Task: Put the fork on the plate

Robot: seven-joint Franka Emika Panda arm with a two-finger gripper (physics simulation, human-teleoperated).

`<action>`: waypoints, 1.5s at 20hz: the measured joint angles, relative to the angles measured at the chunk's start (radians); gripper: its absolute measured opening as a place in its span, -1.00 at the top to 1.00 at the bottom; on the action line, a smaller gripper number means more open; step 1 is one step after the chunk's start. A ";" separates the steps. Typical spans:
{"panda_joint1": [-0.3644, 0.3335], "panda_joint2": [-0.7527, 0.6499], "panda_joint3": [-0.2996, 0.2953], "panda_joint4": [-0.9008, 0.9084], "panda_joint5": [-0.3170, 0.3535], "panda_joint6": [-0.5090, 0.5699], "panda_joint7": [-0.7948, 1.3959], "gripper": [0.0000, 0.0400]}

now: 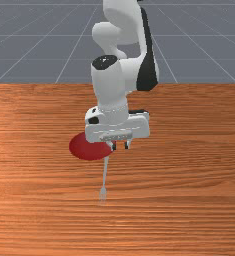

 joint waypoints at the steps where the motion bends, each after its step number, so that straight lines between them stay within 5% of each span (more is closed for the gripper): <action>1: -0.005 0.057 -0.004 0.030 0.004 0.045 0.001 -0.26; 3: -0.023 0.161 -0.016 0.075 0.010 0.129 -0.001 -0.73; 5: -0.037 0.212 -0.026 0.090 0.013 0.178 -0.005 -0.90; 13: -0.023 0.251 -0.024 0.079 0.001 0.227 -0.008 -1.00; 15: -0.020 0.249 -0.022 0.073 -0.001 0.230 -0.007 -0.53; 19: -0.021 0.247 -0.021 0.070 0.000 0.227 -0.001 0.00; 22: -0.014 0.238 -0.021 0.069 0.003 0.218 0.013 0.60; 28: -0.011 0.252 -0.023 0.218 0.008 0.215 0.043 0.60; 30: -0.005 0.201 -0.042 0.213 -0.011 0.127 0.059 0.60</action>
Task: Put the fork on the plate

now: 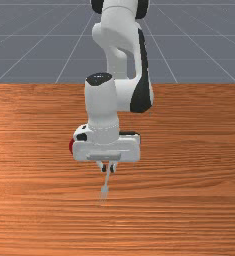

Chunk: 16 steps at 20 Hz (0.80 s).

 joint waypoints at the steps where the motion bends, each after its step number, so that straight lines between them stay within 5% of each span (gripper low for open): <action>1: 0.005 -0.047 -0.011 -0.030 -0.014 -0.058 0.006 0.60; 7: 0.025 -0.217 -0.077 -0.341 -0.085 -0.130 0.013 0.60; 16: 0.020 -0.231 -0.090 -0.626 -0.077 0.104 -0.025 0.55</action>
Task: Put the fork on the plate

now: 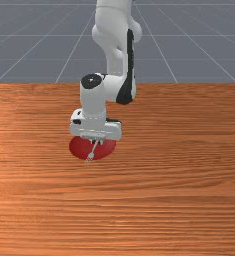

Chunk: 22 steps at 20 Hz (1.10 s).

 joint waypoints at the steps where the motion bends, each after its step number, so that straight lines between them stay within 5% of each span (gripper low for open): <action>1: -0.001 0.003 0.000 -0.007 0.001 0.008 -0.001 -0.06; 2: -0.003 0.006 0.000 -0.015 0.003 0.017 -0.002 -0.42; 6: 0.005 0.003 0.005 -0.029 0.010 0.054 -0.006 -0.08; 11: 0.009 0.002 0.006 -0.038 0.019 0.077 -0.015 0.04; 12: 0.010 0.002 0.006 -0.039 0.020 0.078 -0.016 0.05; 14: 0.005 -0.002 0.004 -0.046 0.023 0.090 -0.023 -0.30; 19: 0.013 -0.010 0.011 -0.078 0.039 0.160 -0.030 0.05; 20: 0.013 -0.018 0.004 -0.095 0.037 0.163 -0.030 0.39; 22: 0.007 -0.047 -0.013 -0.137 0.029 0.165 -0.041 0.62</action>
